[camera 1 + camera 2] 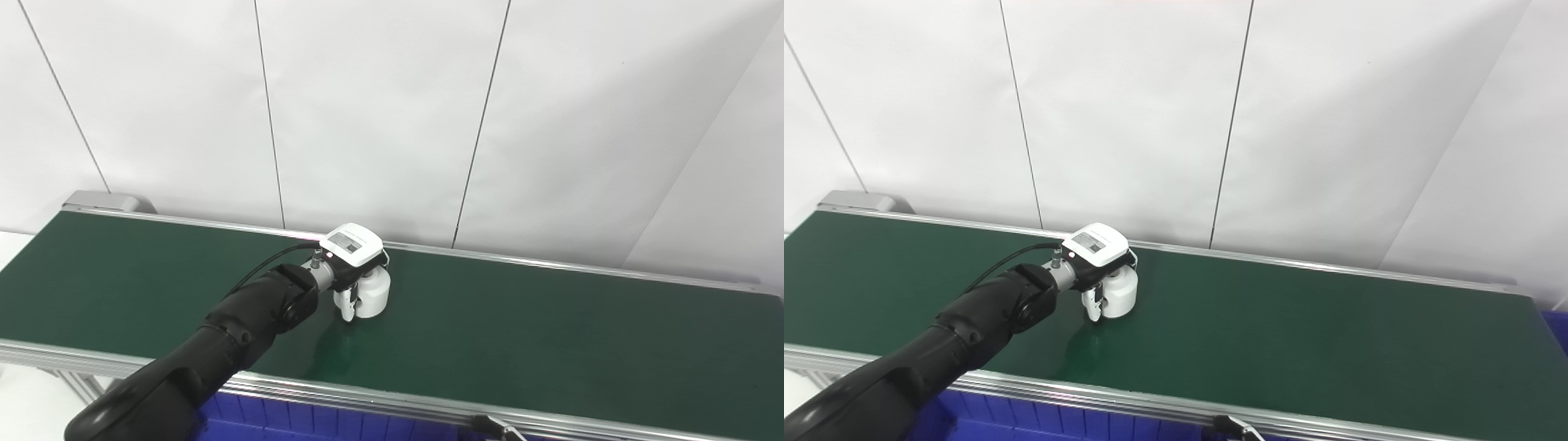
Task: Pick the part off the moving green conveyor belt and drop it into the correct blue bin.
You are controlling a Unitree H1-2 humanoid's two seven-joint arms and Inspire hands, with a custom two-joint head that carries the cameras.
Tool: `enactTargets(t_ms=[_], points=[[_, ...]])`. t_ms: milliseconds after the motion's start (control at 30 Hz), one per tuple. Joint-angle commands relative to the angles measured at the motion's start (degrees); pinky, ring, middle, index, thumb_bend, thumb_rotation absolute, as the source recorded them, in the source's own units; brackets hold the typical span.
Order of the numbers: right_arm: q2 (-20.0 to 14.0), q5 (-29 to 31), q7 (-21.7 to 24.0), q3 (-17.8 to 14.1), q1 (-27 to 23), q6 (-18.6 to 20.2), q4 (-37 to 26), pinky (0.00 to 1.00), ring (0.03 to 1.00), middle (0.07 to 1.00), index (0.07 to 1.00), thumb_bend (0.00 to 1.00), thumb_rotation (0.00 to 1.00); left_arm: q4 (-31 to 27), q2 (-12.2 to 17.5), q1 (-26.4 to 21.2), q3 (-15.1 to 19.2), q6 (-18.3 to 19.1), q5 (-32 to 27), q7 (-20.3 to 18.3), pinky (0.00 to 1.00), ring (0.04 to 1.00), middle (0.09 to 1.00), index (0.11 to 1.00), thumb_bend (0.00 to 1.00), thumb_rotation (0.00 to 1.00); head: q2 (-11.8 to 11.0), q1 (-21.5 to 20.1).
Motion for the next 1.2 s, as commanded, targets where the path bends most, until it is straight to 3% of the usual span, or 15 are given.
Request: enactTargets(t_ms=[0,67,100,267,400,567,600,633,667,833,1000,1167], points=[[0.44,-0.05,-0.05,-0.05,-0.13,-3.08,-1.98,0.60,0.679,0.781,0.807,0.78,0.99,-4.00,0.83,-2.02,1.59,0.37,-1.99,-0.82,0.31,0.399,0.524,0.504,0.50,0.00,0.47,-0.04],[0.47,-0.17,0.08,-0.15,0.05,-3.08,-2.36,0.60,0.680,0.776,0.808,0.79,0.99,-7.73,1.70,-1.25,2.34,0.15,-2.92,-2.85,0.32,0.406,0.532,0.497,0.50,0.00,0.92,-0.19],[0.47,-0.24,0.12,-0.22,0.19,-3.08,-2.74,0.61,0.680,0.769,0.809,0.79,0.99,-10.79,2.35,-0.69,2.80,0.49,-3.45,-4.65,0.33,0.407,0.535,0.496,0.50,0.00,2.60,-0.56],[0.58,-0.42,0.59,-0.59,0.65,-3.05,-4.56,0.63,0.695,0.787,0.820,0.77,1.00,-28.73,5.90,2.74,5.72,1.77,-6.70,-14.41,0.36,0.415,0.529,0.494,0.50,0.00,5.79,-1.32],[1.15,-0.54,1.95,-1.65,0.45,-3.05,-6.50,0.65,0.707,0.814,0.832,0.77,1.00,-45.49,8.69,6.05,7.86,2.82,-10.26,-23.09,0.36,0.416,0.524,0.498,0.50,0.00,11.64,-0.82],[2.26,-0.95,4.33,-3.53,-0.19,-0.98,-9.91,0.64,0.701,0.811,0.836,0.75,1.00,-57.51,10.17,9.50,9.89,4.55,-13.55,-30.76,0.34,0.415,0.499,0.509,0.50,0.00,16.01,-0.92],[2.47,-0.99,4.79,-3.94,-0.24,0.00,-11.06,0.64,0.699,0.809,0.836,0.75,1.00,-59.25,10.25,10.23,10.49,5.14,-14.24,-31.94,0.34,0.413,0.495,0.512,0.50,0.00,18.18,-0.88],[2.68,-1.04,5.23,-4.31,-0.25,0.64,-11.81,0.63,0.697,0.810,0.836,0.75,1.00,-60.34,10.20,10.71,11.02,5.52,-14.61,-32.88,0.34,0.411,0.496,0.514,0.50,0.00,18.18,-0.88],[2.78,-0.84,5.84,-4.69,-0.35,1.55,-12.84,0.63,0.697,0.810,0.837,0.75,1.00,-61.90,10.53,12.19,11.51,5.39,-15.11,-33.31,0.34,0.410,0.497,0.515,0.50,0.00,20.13,-0.65],[3.30,0.29,8.71,-6.52,-0.15,5.50,-16.94,0.65,0.702,0.814,0.836,0.75,1.00,-67.25,11.54,19.09,13.33,5.55,-15.57,-35.40,0.38,0.419,0.524,0.495,0.50,0.00,22.82,0.22],[3.73,0.70,10.67,-7.76,0.58,7.65,-19.49,0.66,0.707,0.826,0.836,0.74,0.98,-69.58,11.44,26.01,13.91,4.80,-16.33,-35.78,0.37,0.412,0.513,0.507,0.50,0.00,23.58,-0.10],[3.76,0.17,11.43,-8.64,1.14,8.47,-20.45,0.65,0.702,0.810,0.839,0.73,0.99,-67.96,9.58,35.00,13.42,2.07,-13.10,-30.76,0.40,0.415,0.506,0.507,0.50,0.00,23.30,0.72]])
